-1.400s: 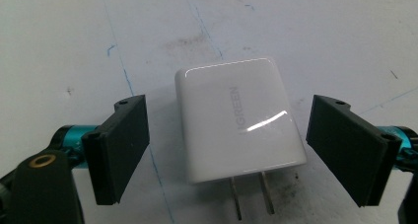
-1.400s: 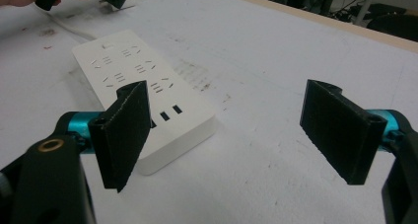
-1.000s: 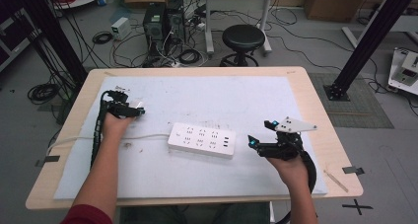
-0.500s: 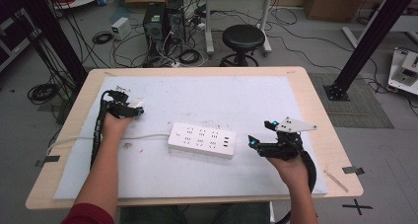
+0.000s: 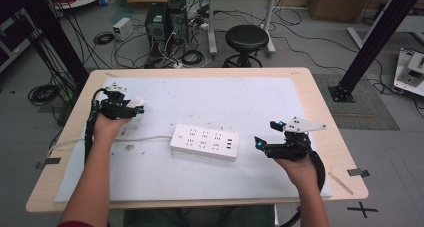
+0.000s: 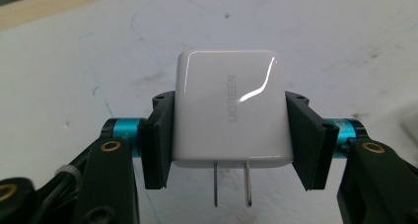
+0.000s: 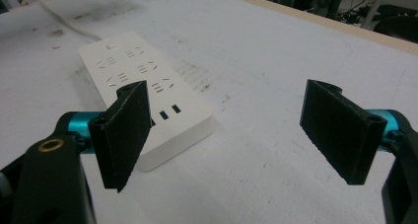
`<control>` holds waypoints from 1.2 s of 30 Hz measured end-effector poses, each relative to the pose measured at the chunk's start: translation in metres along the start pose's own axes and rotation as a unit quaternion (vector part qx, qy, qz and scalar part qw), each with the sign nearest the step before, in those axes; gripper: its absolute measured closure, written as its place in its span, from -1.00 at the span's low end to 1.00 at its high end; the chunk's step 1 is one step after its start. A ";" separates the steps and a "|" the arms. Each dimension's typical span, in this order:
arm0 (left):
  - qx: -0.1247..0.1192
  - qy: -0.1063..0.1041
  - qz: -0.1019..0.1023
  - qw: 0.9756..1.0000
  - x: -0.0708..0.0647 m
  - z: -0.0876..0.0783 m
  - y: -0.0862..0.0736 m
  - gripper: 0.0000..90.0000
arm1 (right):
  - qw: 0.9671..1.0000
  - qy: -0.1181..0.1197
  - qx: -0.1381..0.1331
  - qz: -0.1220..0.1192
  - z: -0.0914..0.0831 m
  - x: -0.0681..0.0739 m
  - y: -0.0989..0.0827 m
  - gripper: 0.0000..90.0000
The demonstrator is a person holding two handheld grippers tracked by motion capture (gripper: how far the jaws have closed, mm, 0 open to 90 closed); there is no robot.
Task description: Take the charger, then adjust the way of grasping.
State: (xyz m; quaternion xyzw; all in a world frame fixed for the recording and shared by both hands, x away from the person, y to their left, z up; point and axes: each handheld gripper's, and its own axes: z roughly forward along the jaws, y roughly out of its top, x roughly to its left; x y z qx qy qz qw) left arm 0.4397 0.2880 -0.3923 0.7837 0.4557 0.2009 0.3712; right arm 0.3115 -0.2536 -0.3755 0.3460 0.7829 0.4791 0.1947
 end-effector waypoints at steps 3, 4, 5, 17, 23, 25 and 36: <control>-0.026 -0.024 0.024 0.999 -0.017 -0.031 0.002 -0.06 | 1.000 0.011 -0.001 -0.005 -0.002 -0.002 0.004 -0.55; -0.030 -0.033 0.031 0.999 -0.022 -0.037 0.002 -0.06 | 1.000 0.014 0.000 -0.005 -0.003 -0.003 0.006 -0.55; -0.033 -0.038 0.039 0.998 -0.026 -0.042 0.002 -0.06 | 1.000 0.017 0.002 -0.007 -0.003 -0.003 0.008 -0.55; -0.080 -0.123 0.109 0.983 -0.069 -0.082 -0.013 -0.06 | 0.999 0.037 0.017 -0.001 0.004 -0.003 0.021 -0.55; -0.083 -0.141 0.136 0.977 -0.084 -0.081 -0.012 -0.06 | 0.999 0.041 0.023 0.000 0.009 -0.002 0.025 -0.55; -0.086 -0.146 0.140 0.976 -0.089 -0.079 -0.011 -0.06 | 0.999 0.043 0.027 -0.001 0.009 -0.001 0.026 -0.55; -0.082 -0.168 0.157 0.970 -0.108 -0.070 -0.020 -0.06 | 0.998 0.049 0.031 -0.004 0.014 0.005 0.024 -0.55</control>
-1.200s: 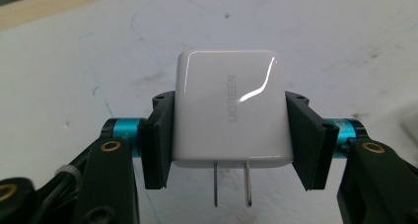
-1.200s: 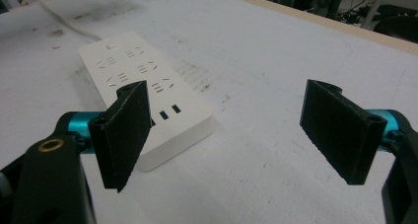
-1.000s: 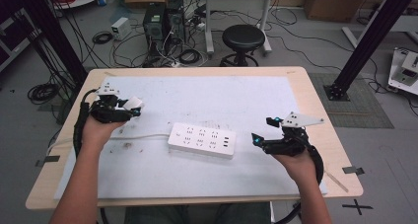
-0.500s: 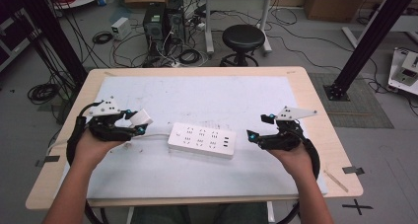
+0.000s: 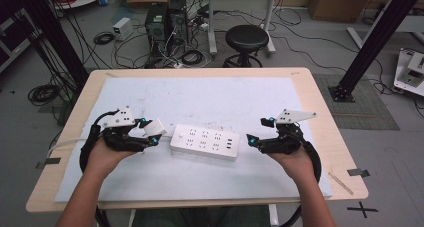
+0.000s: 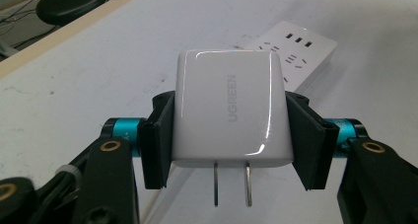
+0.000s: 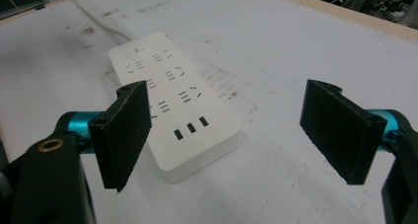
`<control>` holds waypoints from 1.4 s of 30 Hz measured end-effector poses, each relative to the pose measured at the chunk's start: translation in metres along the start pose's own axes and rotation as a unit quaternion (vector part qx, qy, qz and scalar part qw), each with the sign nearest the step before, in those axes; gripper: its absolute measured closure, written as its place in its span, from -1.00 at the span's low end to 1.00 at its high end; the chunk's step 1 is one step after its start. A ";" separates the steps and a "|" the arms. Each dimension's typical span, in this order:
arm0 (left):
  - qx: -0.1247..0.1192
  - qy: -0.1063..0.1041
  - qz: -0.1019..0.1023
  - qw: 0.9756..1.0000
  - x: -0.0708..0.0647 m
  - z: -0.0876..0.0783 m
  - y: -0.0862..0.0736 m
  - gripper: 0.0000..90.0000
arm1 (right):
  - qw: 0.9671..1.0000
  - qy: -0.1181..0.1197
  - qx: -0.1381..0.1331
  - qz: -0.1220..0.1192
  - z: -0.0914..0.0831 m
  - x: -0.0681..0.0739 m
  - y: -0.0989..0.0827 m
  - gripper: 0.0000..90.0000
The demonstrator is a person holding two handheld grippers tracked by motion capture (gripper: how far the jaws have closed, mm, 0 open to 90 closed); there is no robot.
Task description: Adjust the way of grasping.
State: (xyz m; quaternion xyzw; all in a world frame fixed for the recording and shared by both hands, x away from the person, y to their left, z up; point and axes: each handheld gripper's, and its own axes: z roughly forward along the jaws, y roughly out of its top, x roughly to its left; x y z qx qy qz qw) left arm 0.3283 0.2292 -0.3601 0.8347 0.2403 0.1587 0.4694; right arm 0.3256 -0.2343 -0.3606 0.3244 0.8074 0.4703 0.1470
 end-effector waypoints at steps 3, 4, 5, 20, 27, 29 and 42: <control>0.002 0.003 0.000 1.000 0.000 0.002 -0.001 -0.06 | 1.000 0.000 -0.002 -0.003 -0.001 0.000 0.000 -0.55; 0.004 0.004 0.000 1.000 -0.001 0.002 -0.001 -0.06 | 1.000 0.000 -0.003 -0.003 -0.002 0.001 0.000 -0.55; 0.004 0.006 -0.001 1.000 -0.001 0.002 -0.001 -0.06 | 1.000 0.000 -0.004 -0.005 -0.002 0.001 0.000 -0.55; 0.006 -0.039 0.089 0.995 -0.035 0.017 0.008 -0.06 | 0.995 0.092 -0.002 0.033 0.013 0.013 0.004 -0.55; 0.001 -0.065 0.169 0.984 -0.062 0.031 0.008 -0.06 | 0.989 0.136 0.016 0.056 0.035 0.030 0.000 -0.55; -0.002 -0.068 0.185 0.980 -0.069 0.035 0.009 -0.06 | 0.986 0.154 0.016 0.067 0.041 0.034 -0.003 -0.55; -0.034 -0.055 0.266 0.962 -0.097 0.051 0.011 -0.06 | 0.965 0.232 0.018 0.121 0.068 0.060 -0.006 -0.55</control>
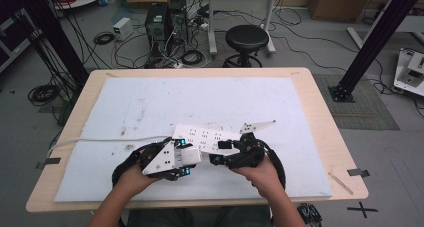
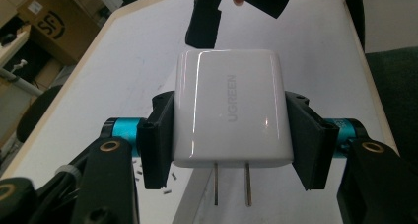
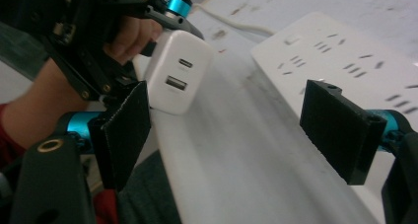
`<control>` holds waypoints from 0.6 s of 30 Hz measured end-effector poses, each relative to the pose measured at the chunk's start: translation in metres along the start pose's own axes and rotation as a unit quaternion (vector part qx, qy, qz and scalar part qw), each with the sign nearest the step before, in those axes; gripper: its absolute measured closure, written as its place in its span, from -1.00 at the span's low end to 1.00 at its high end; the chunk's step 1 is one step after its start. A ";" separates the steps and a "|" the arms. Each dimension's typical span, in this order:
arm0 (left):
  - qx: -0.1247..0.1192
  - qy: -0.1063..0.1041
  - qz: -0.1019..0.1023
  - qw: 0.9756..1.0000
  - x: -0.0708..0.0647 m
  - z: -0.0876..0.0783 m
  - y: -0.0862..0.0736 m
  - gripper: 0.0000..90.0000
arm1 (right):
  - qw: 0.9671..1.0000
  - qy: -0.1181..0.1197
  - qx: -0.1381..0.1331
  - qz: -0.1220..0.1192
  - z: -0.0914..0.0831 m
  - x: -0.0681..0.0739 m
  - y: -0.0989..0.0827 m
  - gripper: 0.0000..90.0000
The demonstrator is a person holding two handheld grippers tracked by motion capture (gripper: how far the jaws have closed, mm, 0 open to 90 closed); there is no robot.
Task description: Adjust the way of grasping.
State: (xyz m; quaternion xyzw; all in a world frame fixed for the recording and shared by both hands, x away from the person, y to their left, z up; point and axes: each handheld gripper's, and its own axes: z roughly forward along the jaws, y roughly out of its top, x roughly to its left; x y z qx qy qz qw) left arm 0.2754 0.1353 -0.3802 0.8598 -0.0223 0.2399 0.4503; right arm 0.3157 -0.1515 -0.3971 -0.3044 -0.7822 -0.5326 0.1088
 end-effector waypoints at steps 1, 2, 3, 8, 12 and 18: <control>0.002 0.001 0.006 1.000 -0.001 0.000 0.001 -0.06 | 1.000 0.012 -0.001 0.007 0.002 0.000 0.000 -0.55; 0.001 0.000 0.010 1.000 -0.003 0.001 0.002 -0.06 | 1.000 0.020 -0.002 0.012 0.004 0.001 -0.001 -0.55; 0.003 0.000 0.014 1.000 -0.003 0.002 0.003 -0.06 | 1.000 0.027 -0.004 0.015 0.006 0.001 -0.001 -0.55; 0.003 0.009 0.035 0.999 -0.008 0.004 0.007 -0.06 | 0.998 0.052 -0.012 0.033 0.011 0.003 -0.002 -0.55; 0.000 0.013 0.043 0.999 -0.010 0.006 0.009 -0.06 | 0.997 0.061 -0.012 0.038 0.014 0.002 -0.003 -0.55; -0.004 0.015 0.056 0.998 -0.012 0.010 0.013 -0.06 | 0.997 0.068 -0.007 0.047 0.023 0.004 -0.003 -0.54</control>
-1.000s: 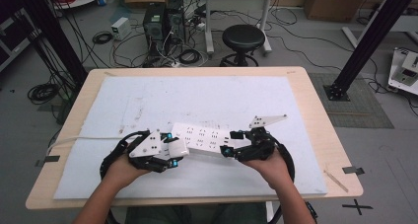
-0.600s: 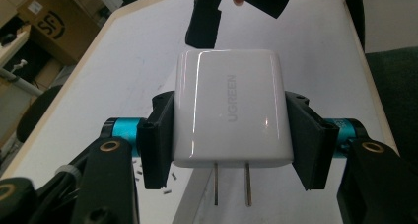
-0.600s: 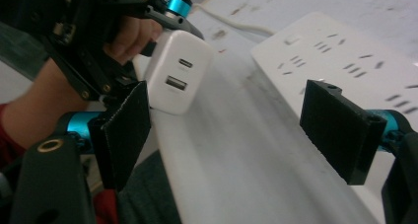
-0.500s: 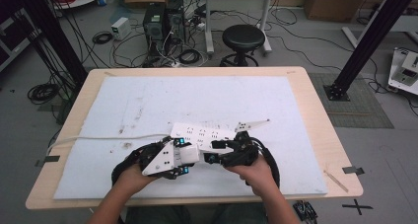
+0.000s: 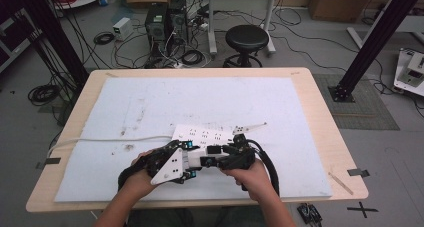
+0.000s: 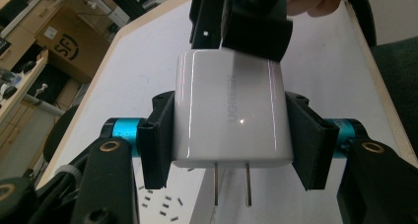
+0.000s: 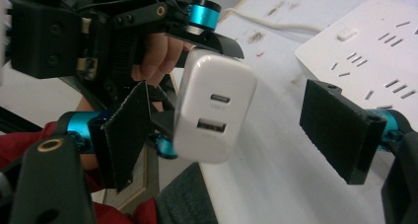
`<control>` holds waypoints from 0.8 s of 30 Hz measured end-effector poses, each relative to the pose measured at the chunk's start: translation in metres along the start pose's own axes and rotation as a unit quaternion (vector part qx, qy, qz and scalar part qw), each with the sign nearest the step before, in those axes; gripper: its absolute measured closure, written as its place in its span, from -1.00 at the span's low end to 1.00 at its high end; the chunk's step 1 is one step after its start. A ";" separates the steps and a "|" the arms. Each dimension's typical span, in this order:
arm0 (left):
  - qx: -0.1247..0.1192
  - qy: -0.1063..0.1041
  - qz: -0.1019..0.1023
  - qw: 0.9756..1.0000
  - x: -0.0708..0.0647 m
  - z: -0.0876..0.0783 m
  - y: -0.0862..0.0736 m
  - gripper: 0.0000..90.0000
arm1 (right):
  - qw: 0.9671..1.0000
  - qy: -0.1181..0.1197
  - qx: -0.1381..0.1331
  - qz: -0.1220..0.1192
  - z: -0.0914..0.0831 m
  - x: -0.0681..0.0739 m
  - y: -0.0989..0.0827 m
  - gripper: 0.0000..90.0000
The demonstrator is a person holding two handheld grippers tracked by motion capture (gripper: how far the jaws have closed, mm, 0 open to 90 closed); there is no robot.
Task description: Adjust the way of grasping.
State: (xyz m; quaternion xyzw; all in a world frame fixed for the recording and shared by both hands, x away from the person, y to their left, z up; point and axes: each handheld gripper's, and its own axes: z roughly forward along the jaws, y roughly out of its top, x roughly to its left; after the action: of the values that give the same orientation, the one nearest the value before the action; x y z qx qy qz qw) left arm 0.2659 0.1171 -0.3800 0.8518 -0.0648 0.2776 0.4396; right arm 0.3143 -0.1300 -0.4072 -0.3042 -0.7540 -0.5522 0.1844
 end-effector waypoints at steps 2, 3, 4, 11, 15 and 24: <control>-0.001 0.001 0.003 1.000 -0.001 0.002 0.002 -0.06 | 1.000 0.010 0.001 0.002 0.003 -0.001 0.000 -0.46; -0.002 0.004 0.007 1.000 -0.001 0.003 0.003 -0.06 | 1.000 0.019 -0.002 0.003 0.006 -0.002 -0.001 -0.42; -0.001 0.003 0.007 1.000 -0.002 0.003 0.004 -0.06 | 1.000 0.019 -0.002 0.003 0.006 -0.002 -0.001 -0.42; -0.006 0.006 0.019 1.000 -0.003 0.006 0.008 -0.06 | 0.999 0.045 -0.004 0.004 0.010 -0.004 -0.003 0.01; 0.001 0.011 0.032 0.999 -0.004 0.007 0.010 -0.06 | 0.998 0.060 -0.007 0.004 0.009 -0.004 -0.004 0.30; -0.001 0.029 0.012 1.000 -0.003 0.008 0.010 -0.24 | 0.998 0.052 -0.009 0.015 0.004 -0.006 -0.004 0.40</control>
State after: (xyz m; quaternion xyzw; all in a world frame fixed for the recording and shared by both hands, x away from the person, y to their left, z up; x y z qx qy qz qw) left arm 0.2632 0.1044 -0.3784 0.8423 -0.0623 0.3073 0.4384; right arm 0.3163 -0.1287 -0.4153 -0.2884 -0.7335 -0.5714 0.2288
